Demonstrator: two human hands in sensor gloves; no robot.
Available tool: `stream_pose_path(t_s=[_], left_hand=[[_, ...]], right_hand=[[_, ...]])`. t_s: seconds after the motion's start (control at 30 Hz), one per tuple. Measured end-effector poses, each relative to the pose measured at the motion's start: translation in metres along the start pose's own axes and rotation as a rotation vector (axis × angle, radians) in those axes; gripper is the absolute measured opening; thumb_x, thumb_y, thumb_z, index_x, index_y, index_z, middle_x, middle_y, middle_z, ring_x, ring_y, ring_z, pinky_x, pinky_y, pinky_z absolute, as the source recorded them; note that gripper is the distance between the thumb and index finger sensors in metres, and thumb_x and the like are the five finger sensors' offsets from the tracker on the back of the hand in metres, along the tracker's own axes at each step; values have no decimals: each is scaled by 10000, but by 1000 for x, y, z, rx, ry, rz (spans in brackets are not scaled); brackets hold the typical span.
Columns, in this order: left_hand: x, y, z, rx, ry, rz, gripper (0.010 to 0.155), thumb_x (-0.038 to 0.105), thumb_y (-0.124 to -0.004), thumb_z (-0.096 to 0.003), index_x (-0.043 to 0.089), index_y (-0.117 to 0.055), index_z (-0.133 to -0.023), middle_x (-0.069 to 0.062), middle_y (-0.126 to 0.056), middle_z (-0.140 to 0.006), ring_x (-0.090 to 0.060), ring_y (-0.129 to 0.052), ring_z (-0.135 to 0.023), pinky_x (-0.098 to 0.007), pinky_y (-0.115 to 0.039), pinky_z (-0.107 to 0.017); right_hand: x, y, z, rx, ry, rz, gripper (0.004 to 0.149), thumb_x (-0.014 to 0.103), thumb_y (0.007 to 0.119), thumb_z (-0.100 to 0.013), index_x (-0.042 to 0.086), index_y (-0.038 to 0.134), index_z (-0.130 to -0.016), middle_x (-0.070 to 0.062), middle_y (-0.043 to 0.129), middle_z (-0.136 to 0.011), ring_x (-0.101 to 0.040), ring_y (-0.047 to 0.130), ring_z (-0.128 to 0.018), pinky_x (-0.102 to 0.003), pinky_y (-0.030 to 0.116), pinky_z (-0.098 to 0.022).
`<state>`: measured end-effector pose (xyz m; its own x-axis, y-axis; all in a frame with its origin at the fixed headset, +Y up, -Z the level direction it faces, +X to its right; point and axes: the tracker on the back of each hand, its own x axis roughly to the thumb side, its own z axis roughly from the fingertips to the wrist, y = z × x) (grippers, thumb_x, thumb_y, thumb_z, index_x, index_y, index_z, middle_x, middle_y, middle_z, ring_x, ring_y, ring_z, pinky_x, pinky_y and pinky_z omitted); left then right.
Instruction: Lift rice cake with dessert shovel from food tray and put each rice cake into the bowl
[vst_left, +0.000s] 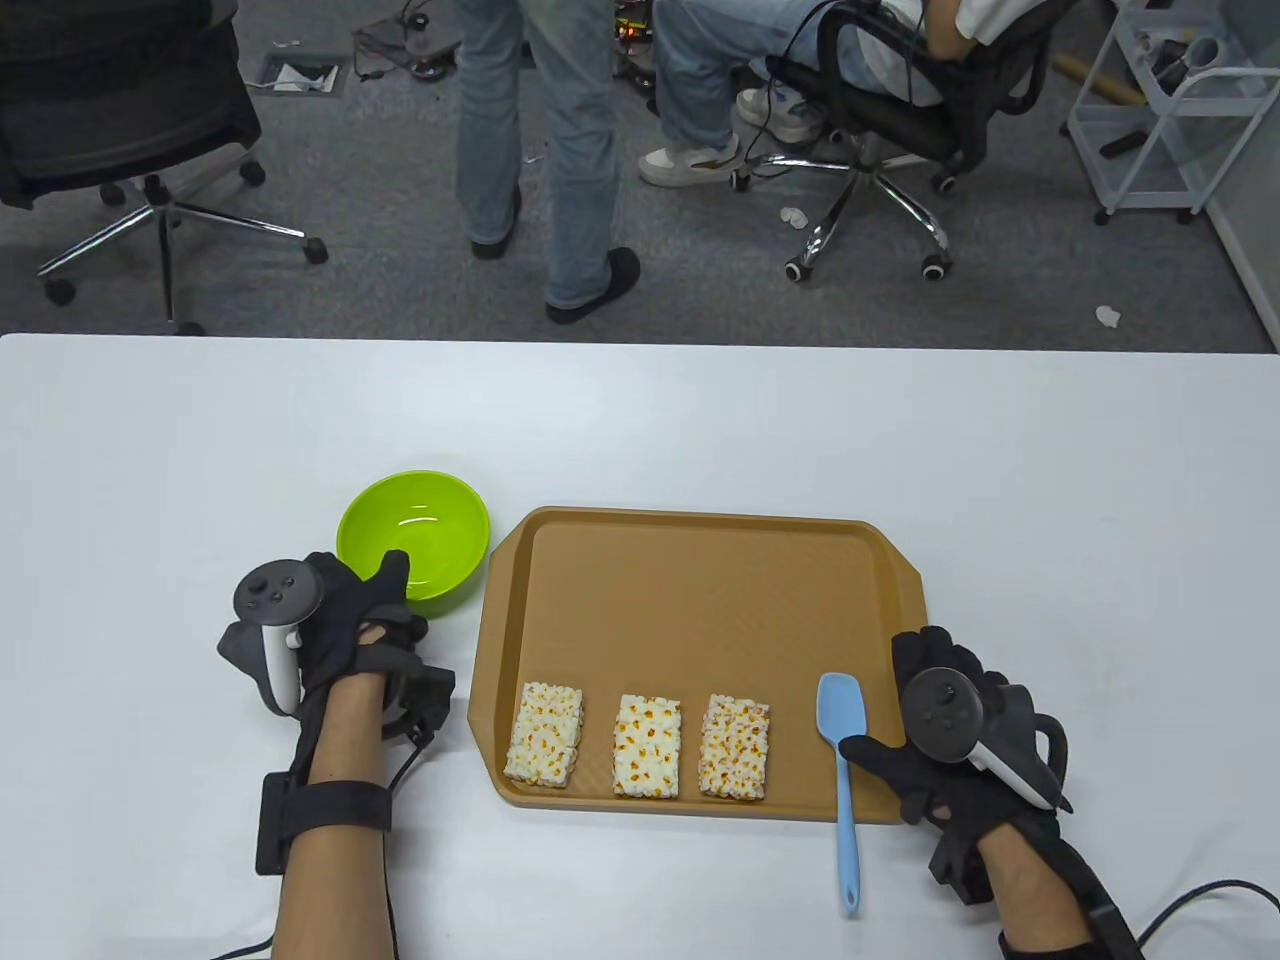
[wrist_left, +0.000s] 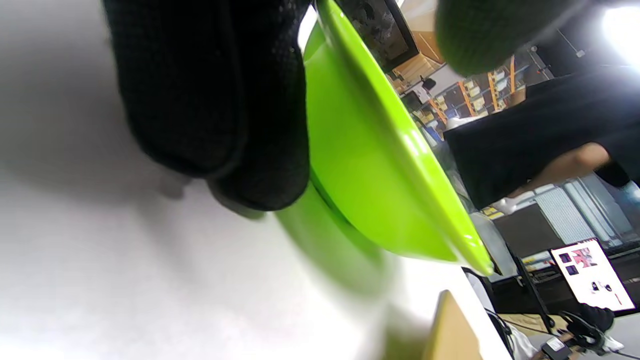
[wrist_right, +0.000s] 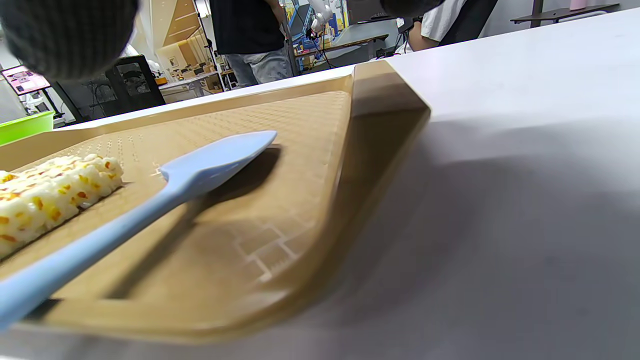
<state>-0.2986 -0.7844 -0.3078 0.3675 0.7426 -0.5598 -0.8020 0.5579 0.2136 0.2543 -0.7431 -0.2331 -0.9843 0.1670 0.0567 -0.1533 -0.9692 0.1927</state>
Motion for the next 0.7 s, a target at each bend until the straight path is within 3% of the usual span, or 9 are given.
stream_pose_path(t_s=[0.3, 0.47, 0.7], left_hand=[[-11, -4, -6, 44, 44, 227, 719, 287, -744, -521, 133, -270, -1039, -192, -525, -1115, -298, -1122, -476, -366, -971, -301], [-14, -2, -4, 40, 37, 302, 703, 260, -767, -514, 133, -320, -1042, -196, -576, -1102, -330, -1130, -426, -372, -981, -275], [4, 4, 16, -23, -47, 365, 695, 253, -772, -504, 134, -346, -1040, -188, -595, -1092, -325, -1131, -409, -373, -980, -262]], right_hand=[[5, 0, 1, 9, -15, 11, 1048, 704, 650, -290, 164, 167, -1047, -178, 154, -1116, -502, 302, -1032, -697, 295, -692], [2, -3, 1, -16, 11, -54, 1059, 707, 643, -290, 138, 159, -1040, -197, 190, -1111, -530, 383, -1020, -688, 384, -693], [-3, -2, -1, 9, -8, -299, 1049, 704, 636, -295, 131, 159, -1034, -206, 168, -1099, -566, 287, -1013, -678, 372, -691]])
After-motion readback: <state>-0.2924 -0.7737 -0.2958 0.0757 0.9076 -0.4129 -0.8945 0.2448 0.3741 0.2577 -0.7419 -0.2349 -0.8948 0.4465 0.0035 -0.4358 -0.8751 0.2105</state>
